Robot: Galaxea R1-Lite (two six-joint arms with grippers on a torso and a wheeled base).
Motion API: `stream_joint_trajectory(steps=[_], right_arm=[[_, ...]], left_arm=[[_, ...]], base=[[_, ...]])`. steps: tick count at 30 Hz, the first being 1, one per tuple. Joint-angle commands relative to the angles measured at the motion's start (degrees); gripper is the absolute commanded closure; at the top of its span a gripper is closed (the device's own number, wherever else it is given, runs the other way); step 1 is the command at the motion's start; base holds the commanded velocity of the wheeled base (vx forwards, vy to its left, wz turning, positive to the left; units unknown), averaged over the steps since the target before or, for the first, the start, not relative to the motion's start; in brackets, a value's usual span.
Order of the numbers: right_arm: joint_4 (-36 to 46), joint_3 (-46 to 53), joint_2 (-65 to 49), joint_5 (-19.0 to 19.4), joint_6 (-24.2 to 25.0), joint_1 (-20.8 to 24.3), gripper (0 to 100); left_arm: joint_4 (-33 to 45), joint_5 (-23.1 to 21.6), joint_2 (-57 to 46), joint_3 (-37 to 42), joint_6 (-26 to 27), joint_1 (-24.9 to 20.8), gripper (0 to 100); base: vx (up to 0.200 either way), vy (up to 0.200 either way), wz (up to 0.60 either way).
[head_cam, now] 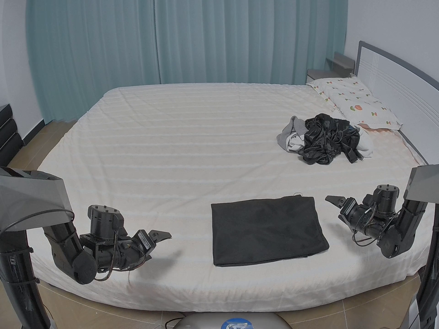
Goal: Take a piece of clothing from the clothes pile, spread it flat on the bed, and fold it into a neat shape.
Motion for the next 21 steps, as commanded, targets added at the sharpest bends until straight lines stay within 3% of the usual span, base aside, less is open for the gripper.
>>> stream_joint_trajectory(steps=[1,6,21], right_arm=[[-0.26,0.43,1.29,0.03,0.00,-0.03,0],[-0.34,0.52,1.38,0.03,0.00,0.15,0],[-0.43,0.43,1.55,0.03,0.00,0.32,0]], left_arm=[[-0.04,-0.02,0.26,-1.25,-1.25,-0.82,0],[0.05,-0.02,0.26,-2.57,-2.31,-1.26,0],[0.05,0.07,-0.01,-5.12,-3.80,-1.61,0]], base=[[0.000,0.000,0.00],[0.000,0.000,0.00],[0.000,-0.200,0.00]])
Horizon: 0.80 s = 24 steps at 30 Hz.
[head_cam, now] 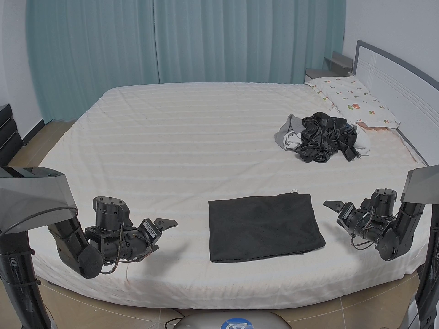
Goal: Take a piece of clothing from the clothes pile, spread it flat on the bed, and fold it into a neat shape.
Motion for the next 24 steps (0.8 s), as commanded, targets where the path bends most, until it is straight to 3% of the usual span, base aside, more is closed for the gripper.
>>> stream_joint_trajectory(steps=[1,6,13,22,24], right_arm=[[-0.11,-0.10,0.37,0.01,-0.02,0.12,0],[-0.19,-0.10,0.72,0.01,0.07,0.20,0],[-0.28,-0.10,1.43,0.01,0.24,0.29,0],[-0.81,0.26,2.75,0.01,0.33,0.91,0],[-0.90,0.34,3.01,0.10,0.33,0.91,0]], left_arm=[[-0.02,-0.05,0.10,-0.50,-0.11,-0.57,0],[-0.02,0.30,-0.08,-1.73,-0.55,-0.83,0],[0.33,6.45,0.18,-4.63,-1.16,-3.29,0],[0.68,6.36,10.73,-13.78,8.24,-1.27,0],[0.50,4.08,11.87,-15.09,9.65,-1.62,0]], base=[[0.000,-0.200,0.00],[0.000,-0.080,0.00],[0.000,0.000,0.00],[0.000,0.000,0.00],[0.000,0.000,0.00]])
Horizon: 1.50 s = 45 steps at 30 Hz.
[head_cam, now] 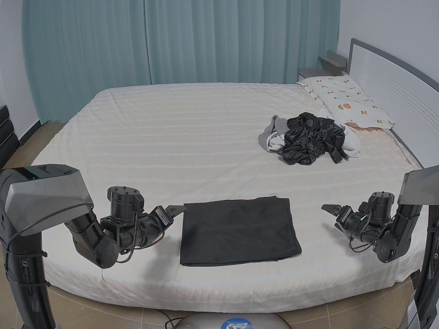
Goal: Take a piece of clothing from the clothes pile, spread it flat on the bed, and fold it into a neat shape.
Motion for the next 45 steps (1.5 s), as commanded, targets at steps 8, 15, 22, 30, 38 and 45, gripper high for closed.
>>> stream_joint_trajectory(steps=[8,15,22,30,38,45], right_arm=[[-0.59,0.32,1.44,0.00,-0.02,1.04,0],[-1.82,0.94,1.44,0.00,0.07,1.57,0],[-1.91,1.46,1.44,0.08,0.07,1.57,0],[-2.00,1.46,1.35,0.08,0.15,1.39,0],[-1.91,1.38,1.44,0.08,0.15,1.57,0],[-1.91,1.38,1.44,0.08,0.15,1.48,0]], left_arm=[[-0.13,-6.30,6.36,-5.67,3.31,-0.18,0],[-0.13,-6.03,7.76,-6.37,4.81,-1.50,0],[0.49,-5.51,8.03,-6.90,5.95,-1.67,0],[1.01,-5.51,9.52,-8.92,5.95,-2.91,0],[1.01,-5.51,9.52,-8.92,5.95,-2.91,0],[0.66,-2.87,9.43,-8.92,5.86,-2.91,100]], base=[[0.000,0.000,0.00],[0.000,0.000,0.00],[0.000,0.000,0.00],[0.000,0.000,0.00],[0.000,0.000,0.00],[0.000,0.000,0.00]])
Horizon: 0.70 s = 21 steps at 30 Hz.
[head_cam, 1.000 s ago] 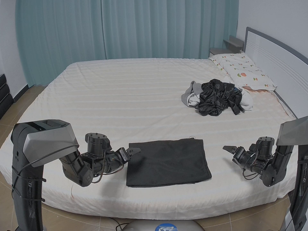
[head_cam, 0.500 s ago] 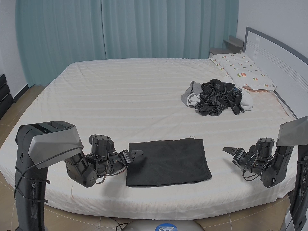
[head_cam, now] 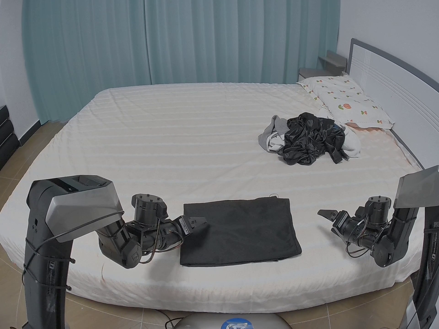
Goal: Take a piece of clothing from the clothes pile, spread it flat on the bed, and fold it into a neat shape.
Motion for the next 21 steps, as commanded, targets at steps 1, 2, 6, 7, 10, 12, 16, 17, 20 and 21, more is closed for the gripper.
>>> stream_joint_trajectory(steps=[1,2,6,7,10,12,16,17,20,21], right_arm=[[-0.02,0.00,0.05,0.03,0.01,0.02,0],[-0.02,0.00,0.05,0.03,0.01,0.02,0],[-0.02,0.00,-0.04,0.03,0.01,0.02,0],[-0.02,0.00,-0.04,0.03,0.01,0.02,0],[-0.02,0.00,0.05,0.03,0.01,0.02,0],[-0.02,0.00,0.05,0.03,0.01,0.02,0],[-0.02,-0.09,0.05,0.03,0.01,-0.16,0],[-0.02,-0.09,0.05,0.03,0.01,-0.16,0],[-0.02,-0.27,-0.04,0.03,0.01,-0.51,0],[-0.02,-0.27,-0.04,0.03,0.01,-0.51,0]], left_arm=[[-0.15,1.26,0.01,-0.05,-0.05,-0.02,100],[-0.07,1.44,0.01,-0.05,-0.05,-0.02,100],[-0.07,1.62,-0.17,0.39,-0.05,-0.02,100],[0.11,1.62,-0.25,0.48,-0.05,0.07,100],[0.29,1.79,-0.25,0.74,-0.05,0.07,100],[0.37,1.97,-0.34,0.83,-0.05,0.07,100],[0.37,3.20,-0.43,0.92,0.04,0.07,100],[0.37,3.20,-0.43,0.92,0.04,0.07,100],[0.37,3.81,-0.43,0.92,-0.05,0.07,100],[0.29,3.81,-0.43,1.01,-0.05,0.07,100]], base=[[0.000,0.000,0.00],[0.000,0.000,0.00],[0.000,0.000,0.00],[0.000,0.000,0.00],[0.000,0.000,0.00],[0.000,0.000,0.00],[0.000,0.000,0.00],[0.000,0.000,0.00],[0.000,0.000,0.00],[0.000,0.000,0.00]])
